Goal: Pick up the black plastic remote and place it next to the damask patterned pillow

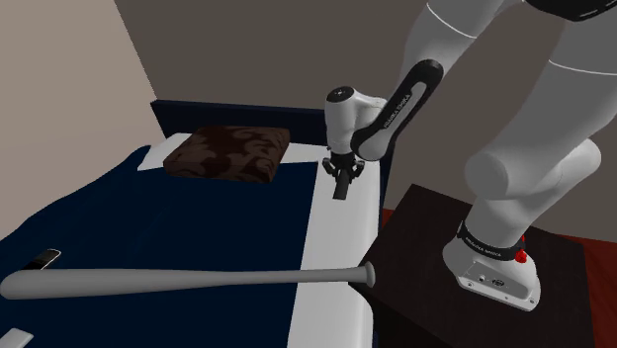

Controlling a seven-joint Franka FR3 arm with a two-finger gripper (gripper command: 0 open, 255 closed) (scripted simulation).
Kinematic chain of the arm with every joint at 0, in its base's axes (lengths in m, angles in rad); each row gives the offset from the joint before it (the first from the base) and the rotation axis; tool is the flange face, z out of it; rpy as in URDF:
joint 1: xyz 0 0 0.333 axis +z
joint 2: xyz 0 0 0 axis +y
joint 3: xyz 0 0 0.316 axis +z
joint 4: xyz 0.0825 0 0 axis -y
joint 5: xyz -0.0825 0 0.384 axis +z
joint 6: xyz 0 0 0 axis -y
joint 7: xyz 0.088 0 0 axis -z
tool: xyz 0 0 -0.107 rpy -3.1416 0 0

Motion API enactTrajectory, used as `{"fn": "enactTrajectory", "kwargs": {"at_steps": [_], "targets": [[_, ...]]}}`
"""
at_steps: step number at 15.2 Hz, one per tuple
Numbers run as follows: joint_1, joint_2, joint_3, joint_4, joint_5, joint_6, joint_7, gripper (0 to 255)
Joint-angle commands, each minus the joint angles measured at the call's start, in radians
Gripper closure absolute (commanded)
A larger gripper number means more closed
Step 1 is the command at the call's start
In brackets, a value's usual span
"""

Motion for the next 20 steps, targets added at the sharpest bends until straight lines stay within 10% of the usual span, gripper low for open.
{"fn": "enactTrajectory", "kwargs": {"at_steps": [1, 20], "targets": [[0.007, -0.04, 0.003, -0.005, 0.071, -0.017, -0.056, 255], [0.13, -0.315, -0.088, 0.052, 0.395, -0.282, -0.338, 255]]}}
